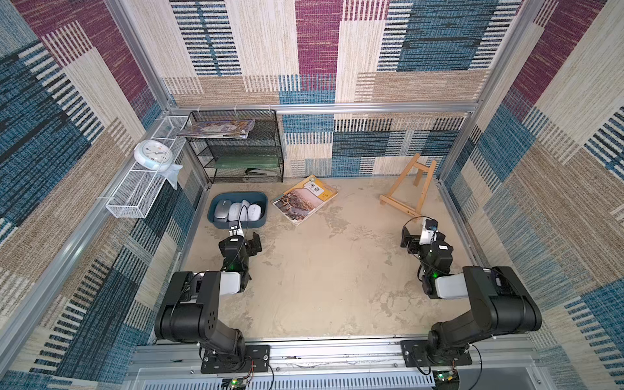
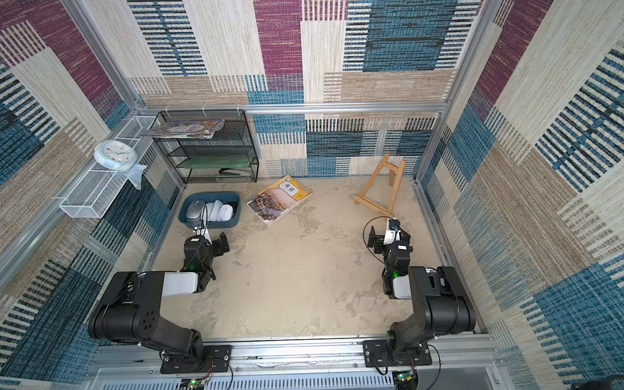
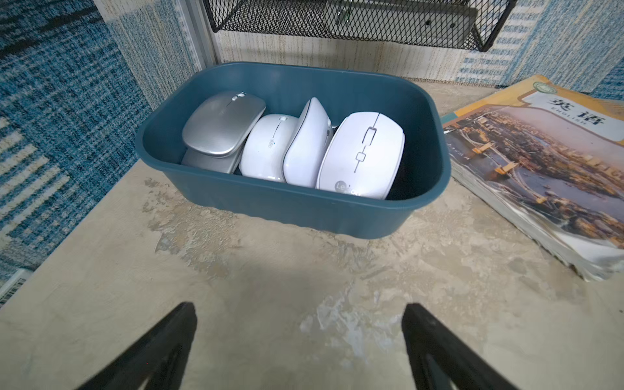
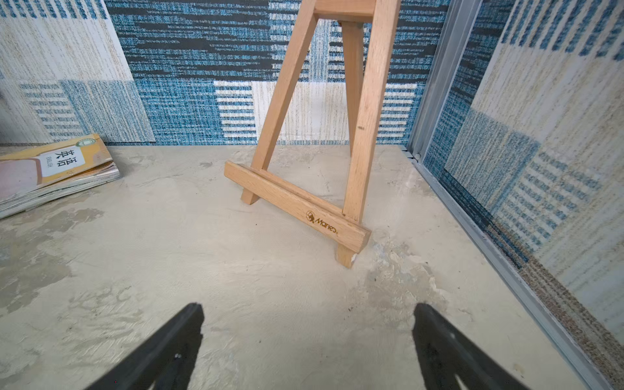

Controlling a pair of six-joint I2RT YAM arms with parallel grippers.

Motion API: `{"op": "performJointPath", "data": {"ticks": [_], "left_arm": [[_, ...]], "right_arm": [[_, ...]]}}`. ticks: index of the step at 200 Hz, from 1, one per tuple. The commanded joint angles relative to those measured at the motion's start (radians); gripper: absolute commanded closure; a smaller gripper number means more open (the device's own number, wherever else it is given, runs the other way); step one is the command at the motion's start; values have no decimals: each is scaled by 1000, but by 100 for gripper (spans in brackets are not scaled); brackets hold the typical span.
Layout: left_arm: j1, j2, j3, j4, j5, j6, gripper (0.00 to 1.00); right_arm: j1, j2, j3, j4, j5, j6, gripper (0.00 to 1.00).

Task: Take out the mouse from the storage box
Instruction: Move the storage box to the center of the board.

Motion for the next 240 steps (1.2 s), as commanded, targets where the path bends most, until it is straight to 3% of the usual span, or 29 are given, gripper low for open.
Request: {"op": "performJointPath", "data": {"ticks": [1,173,183,202,224,240], "left_arm": [[0,-5,7,6,9,2,1],[-1,-7,2,20,-23,-5,1],[-10,-53,-27,26,-102,-31,1],[-28,-178,-106,63,-109,-12,1],[-62,-353,-71,-158,-142,-28,1],[-80,-470,-39,-313,-143,-96,1]], "right_arm": [[0,-1,0,9,-6,2,1],[0,-22,-30,55,-40,-16,1],[3,-66,-50,77,-97,-51,1],[30,-199,-8,-152,-81,-79,1],[56,-318,3,-255,-36,-56,1],[65,-405,25,-332,-77,-5,1]]}}
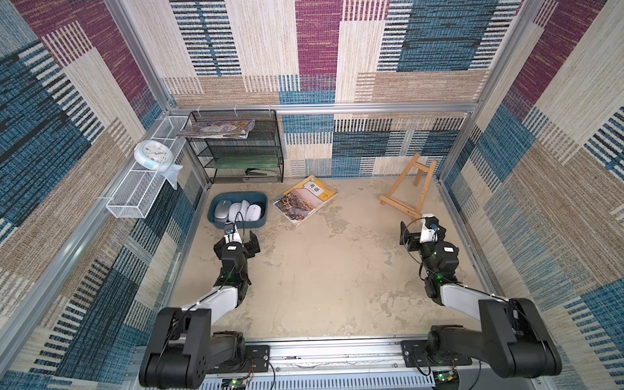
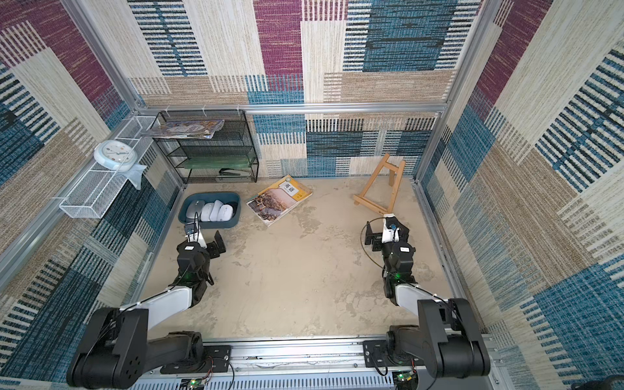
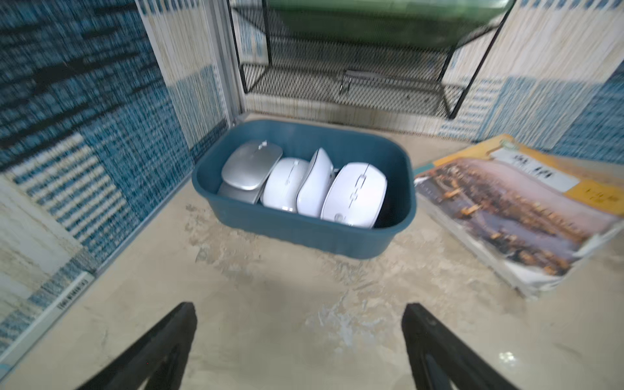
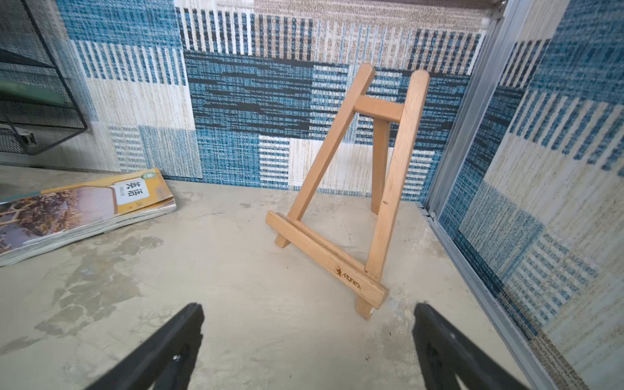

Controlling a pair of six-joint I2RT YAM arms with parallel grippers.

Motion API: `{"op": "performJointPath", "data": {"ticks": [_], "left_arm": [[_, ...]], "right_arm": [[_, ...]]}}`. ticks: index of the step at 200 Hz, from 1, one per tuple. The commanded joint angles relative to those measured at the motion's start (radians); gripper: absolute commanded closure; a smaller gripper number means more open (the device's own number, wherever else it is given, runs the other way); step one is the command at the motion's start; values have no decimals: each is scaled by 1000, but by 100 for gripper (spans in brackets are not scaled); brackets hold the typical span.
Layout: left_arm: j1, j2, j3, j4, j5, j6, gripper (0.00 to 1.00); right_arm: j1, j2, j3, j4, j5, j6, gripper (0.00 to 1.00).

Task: Take out the mouse from the storage box
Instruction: Move the storage box to the center of the board.

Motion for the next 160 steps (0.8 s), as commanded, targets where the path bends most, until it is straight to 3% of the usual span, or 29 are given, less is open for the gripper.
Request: {"op": "performJointPath", "data": {"ticks": [1,33,46,66,87,117,160], "left_arm": [[-21,-128,36,-215,-36,-81,1],[-20,-298,147,-572,-81,-420,1],[-18,-340,170,-693,-91,-509,1],[-17,-420,189,-934,-141,-743,1],[-19,-541,112,-872,-19,-723,1],[-17,-676,66,-842,-16,-753,1],[-17,-650,49,-705,93,-637,1]], "right_arm": [[13,-98,29,-158,-22,50,1],[14,-236,180,-457,-89,313,1],[14,-263,278,-671,-33,468,1],[9,-283,373,-982,104,626,1],[-16,-335,344,-1019,78,624,0],[-29,-389,252,-974,36,664,1],[-29,-344,222,-968,37,630,0]]}}
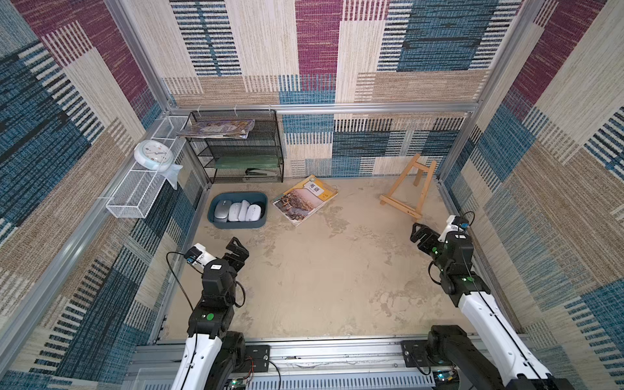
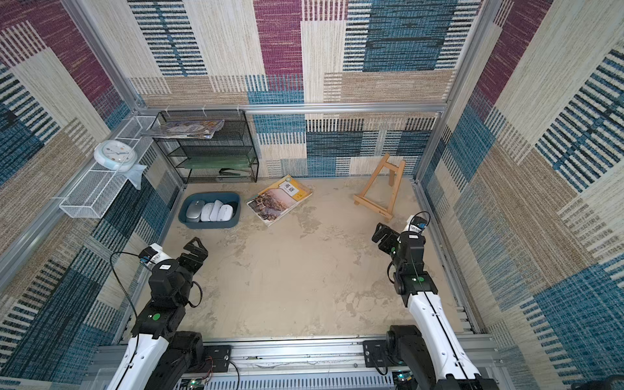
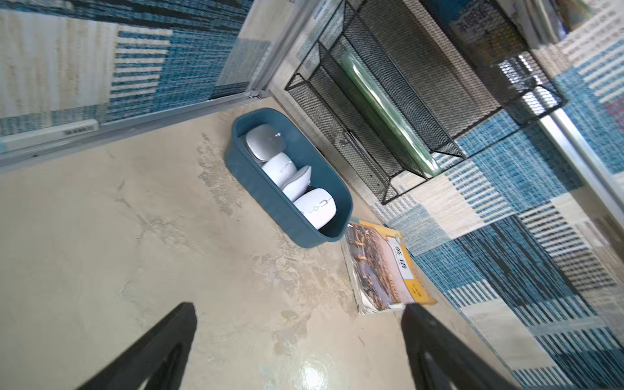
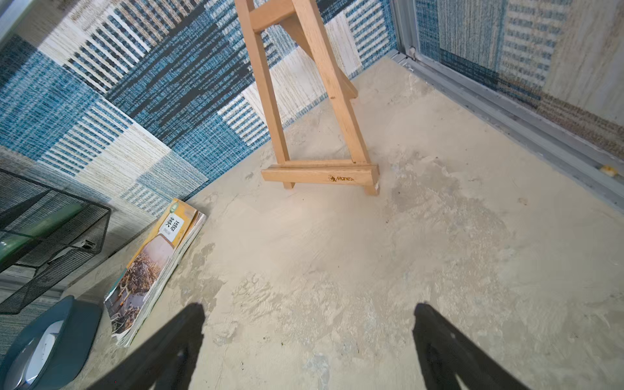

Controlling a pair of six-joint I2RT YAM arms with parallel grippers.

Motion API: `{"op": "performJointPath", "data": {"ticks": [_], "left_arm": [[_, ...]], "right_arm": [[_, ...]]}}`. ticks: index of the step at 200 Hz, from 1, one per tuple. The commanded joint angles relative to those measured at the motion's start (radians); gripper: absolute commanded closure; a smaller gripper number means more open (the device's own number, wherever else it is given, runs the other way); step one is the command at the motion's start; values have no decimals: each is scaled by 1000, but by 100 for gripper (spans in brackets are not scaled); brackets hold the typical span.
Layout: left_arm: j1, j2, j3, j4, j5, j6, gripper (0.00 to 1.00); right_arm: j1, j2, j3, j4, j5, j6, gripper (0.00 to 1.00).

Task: Take out the mouse from the storage box
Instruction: Move the storage box to the center of the board.

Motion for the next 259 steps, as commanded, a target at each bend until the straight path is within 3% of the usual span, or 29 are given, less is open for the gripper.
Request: {"op": "performJointPath", "data": {"ticks": [1,28,60,81,99,161,198,259], "left_arm": [[1,30,-5,84,76,60,1],[0,225,132,36,135,118,1],[-2,580,441,-130,238,218,1],[-2,839,690,-345,227,275,1],[-7,990,831,-408,271,323,1],[-8,1301,1123,-517,376,416,4],[-8,1431,1229,-566,346,466,5],[-10,1530,1277,-578,373,470,9]], "right_arm": [[0,15,-18,4,-7,-5,0],[3,11,-66,57,-53,-13,0],[12,20,-96,99,-61,-15,1],[14,27,-101,109,-55,-14,2],[16,26,-95,101,-48,-14,2],[15,51,-87,100,-59,-14,2],[16,29,-94,92,-42,-12,2],[15,37,-94,100,-37,-12,2]]}}
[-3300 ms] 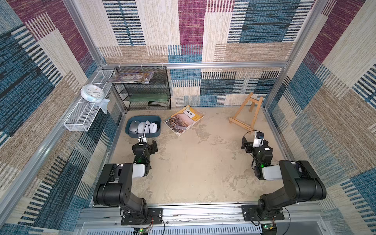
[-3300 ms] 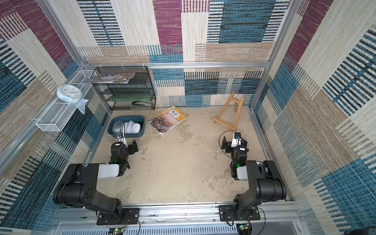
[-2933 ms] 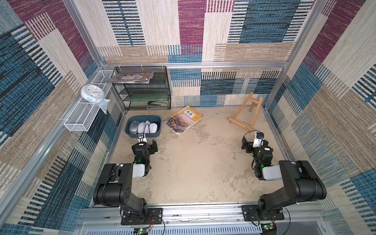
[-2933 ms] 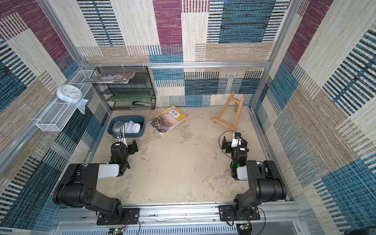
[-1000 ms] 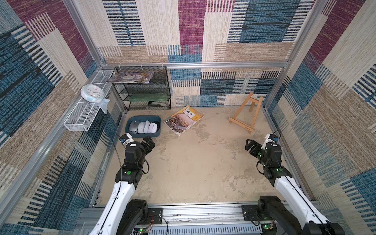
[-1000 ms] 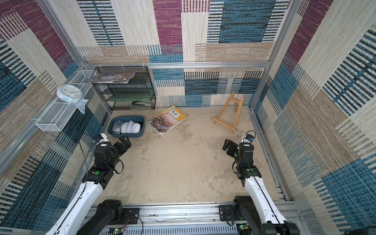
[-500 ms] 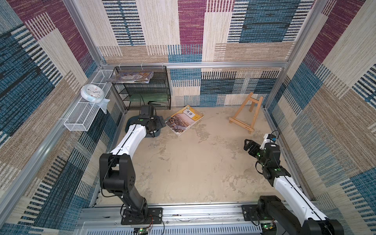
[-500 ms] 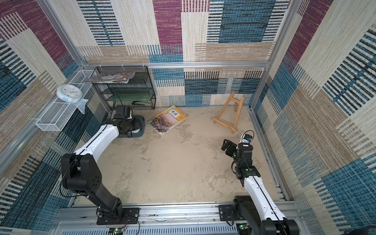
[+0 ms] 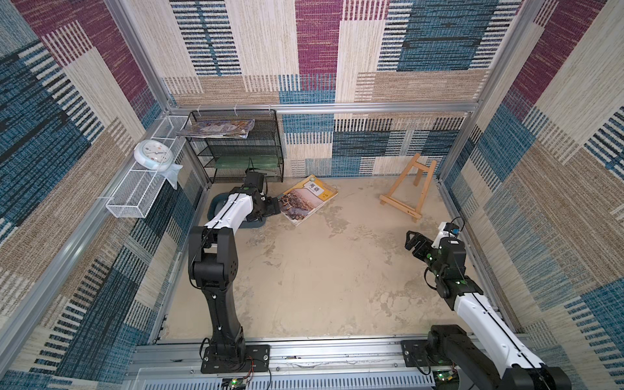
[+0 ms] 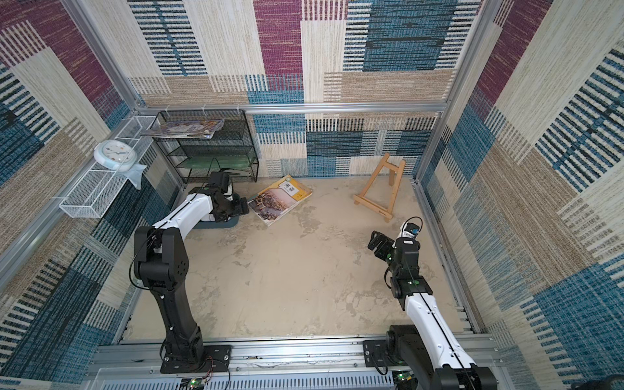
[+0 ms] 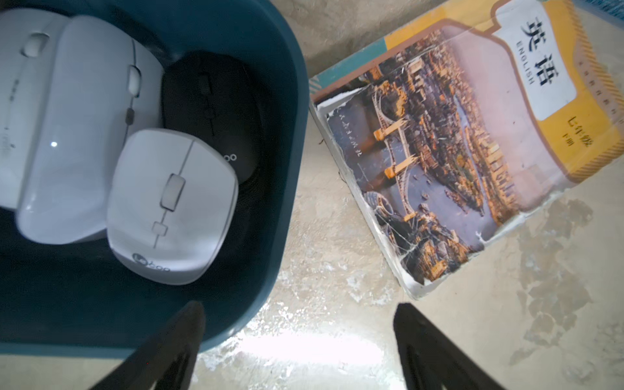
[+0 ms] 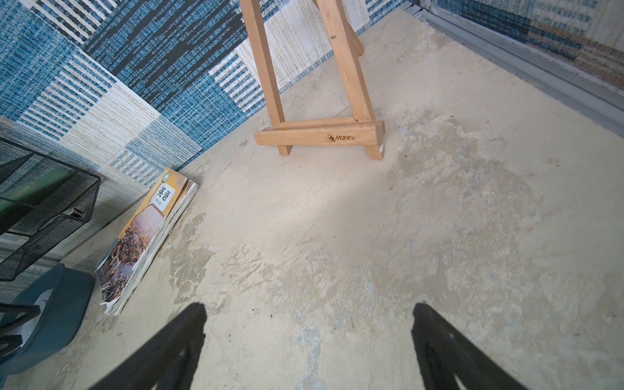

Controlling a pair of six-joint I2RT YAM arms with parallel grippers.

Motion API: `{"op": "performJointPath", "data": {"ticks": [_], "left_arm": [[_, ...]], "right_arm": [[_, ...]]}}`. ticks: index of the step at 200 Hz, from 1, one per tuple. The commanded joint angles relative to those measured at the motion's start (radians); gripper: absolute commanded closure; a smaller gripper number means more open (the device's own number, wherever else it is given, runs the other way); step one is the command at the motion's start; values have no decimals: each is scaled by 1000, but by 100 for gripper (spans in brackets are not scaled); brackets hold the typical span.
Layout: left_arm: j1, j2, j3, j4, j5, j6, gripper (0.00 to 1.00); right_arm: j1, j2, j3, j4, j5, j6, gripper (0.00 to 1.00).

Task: Take out the mouse from the storage box
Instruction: Move the storage box to the center of the board.

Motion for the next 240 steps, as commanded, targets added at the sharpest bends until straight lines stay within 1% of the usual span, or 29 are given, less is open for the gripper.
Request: {"op": "performJointPath", "data": {"ticks": [1,38,58,83,115,152,202,240], "left_arm": [[1,19,16,-18,4,16,9],[1,63,54,-25,16,16,13],[0,84,72,-26,25,16,17],[-6,98,83,-28,40,2,18],[-17,108,95,-33,25,0,22],[-28,121,112,-55,-6,-12,22],[-46,127,107,-69,-1,-17,26],[-62,108,81,-83,-10,-25,29]], "right_arm": [[1,11,5,17,9,-5,2],[0,23,6,22,4,-6,2],[1,25,5,18,7,-5,2],[1,28,9,20,7,-7,2],[2,40,2,34,4,-9,2],[0,62,12,25,6,-9,2],[7,48,14,17,19,-22,3],[31,67,23,17,34,-33,3]]}}
